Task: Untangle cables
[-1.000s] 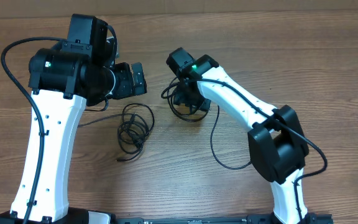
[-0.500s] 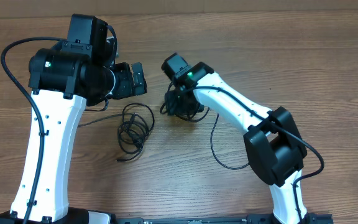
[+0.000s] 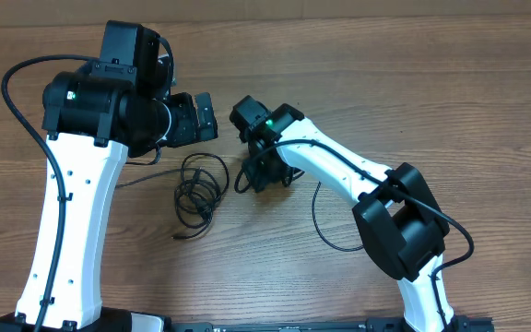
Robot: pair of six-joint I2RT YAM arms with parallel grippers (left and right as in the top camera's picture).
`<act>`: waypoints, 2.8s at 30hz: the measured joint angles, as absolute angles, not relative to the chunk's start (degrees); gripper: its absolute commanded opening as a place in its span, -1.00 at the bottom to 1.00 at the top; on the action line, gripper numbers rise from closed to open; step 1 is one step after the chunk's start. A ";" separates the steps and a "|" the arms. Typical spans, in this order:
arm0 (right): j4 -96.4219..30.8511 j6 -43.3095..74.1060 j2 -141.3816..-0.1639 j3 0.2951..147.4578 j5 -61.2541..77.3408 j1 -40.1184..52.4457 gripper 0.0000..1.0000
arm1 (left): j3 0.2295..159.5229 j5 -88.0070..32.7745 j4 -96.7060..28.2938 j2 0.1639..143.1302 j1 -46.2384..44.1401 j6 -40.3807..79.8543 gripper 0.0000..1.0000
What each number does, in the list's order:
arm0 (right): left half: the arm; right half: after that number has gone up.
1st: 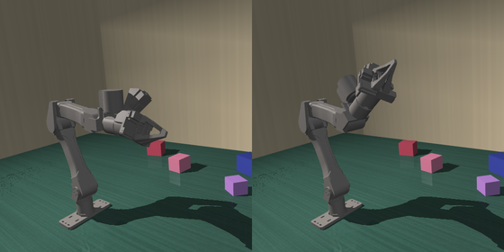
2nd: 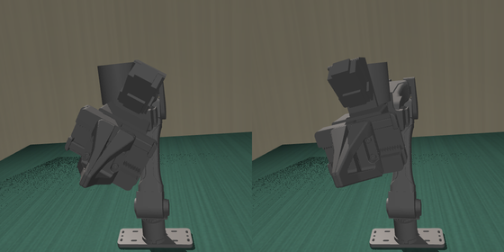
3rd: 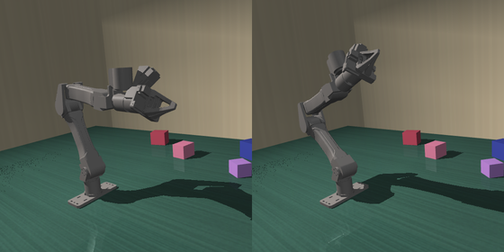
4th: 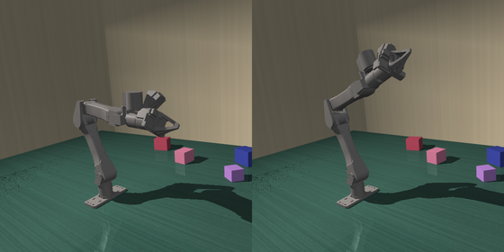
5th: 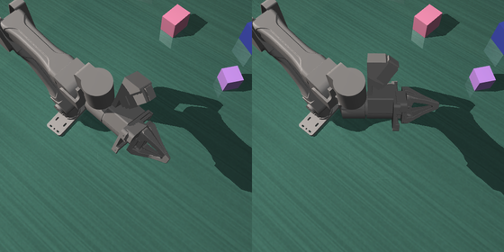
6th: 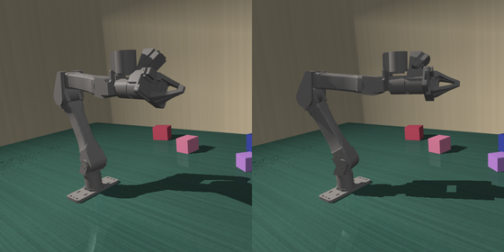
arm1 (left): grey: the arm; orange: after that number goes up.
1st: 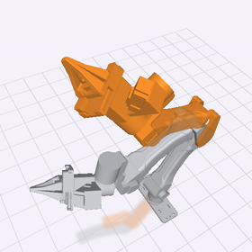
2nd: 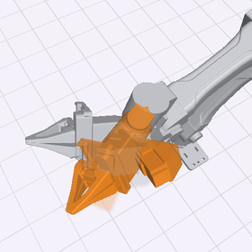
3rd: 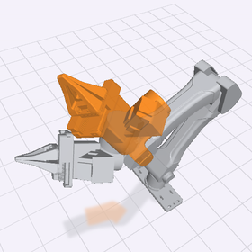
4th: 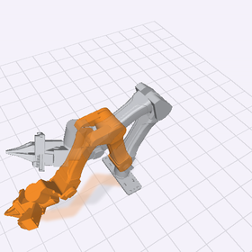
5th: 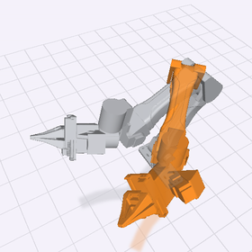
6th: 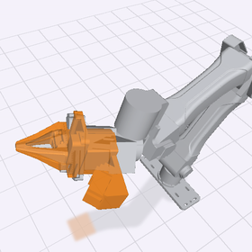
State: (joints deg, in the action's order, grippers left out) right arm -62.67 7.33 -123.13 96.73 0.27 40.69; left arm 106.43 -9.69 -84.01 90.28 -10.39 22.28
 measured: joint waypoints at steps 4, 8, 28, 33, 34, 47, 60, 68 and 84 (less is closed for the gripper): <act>-62.41 4.45 -123.20 94.17 -0.51 40.62 0.32 | 106.43 -9.67 -83.94 90.28 -10.39 22.28 0.99; -61.71 2.94 -123.28 93.19 -0.71 40.62 0.32 | 106.43 -9.67 -82.89 90.28 -9.67 22.31 0.99; -58.17 -0.05 -123.28 92.75 -0.30 38.87 0.10 | 106.43 -10.74 -85.43 90.28 1.61 25.12 0.99; -56.21 -0.23 -123.28 89.80 -0.23 38.87 -0.06 | 106.43 -10.79 -85.49 90.28 1.61 25.12 0.99; -56.14 -0.27 -123.28 89.49 -0.32 38.87 -0.06 | 106.43 -10.79 -85.36 90.28 1.61 25.12 0.99; -56.07 1.26 -123.28 89.76 0.10 38.94 -0.92 | 106.43 -10.94 -84.88 90.28 1.61 25.15 0.99; -72.10 7.53 -123.57 116.51 -0.08 38.44 -0.93 | 106.41 -10.96 -84.90 90.28 1.61 25.15 0.99; -81.91 12.86 -123.61 140.73 -1.26 31.64 -0.93 | 106.41 -10.96 -85.32 90.28 1.61 25.15 0.99; -91.81 20.60 -123.61 150.95 5.04 0.82 -0.93 | 106.41 -10.96 -85.34 90.28 1.61 25.15 0.99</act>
State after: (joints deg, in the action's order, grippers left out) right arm -91.81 20.60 -123.61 150.95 5.04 0.82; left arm 106.41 -10.96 -85.34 90.28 1.61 25.15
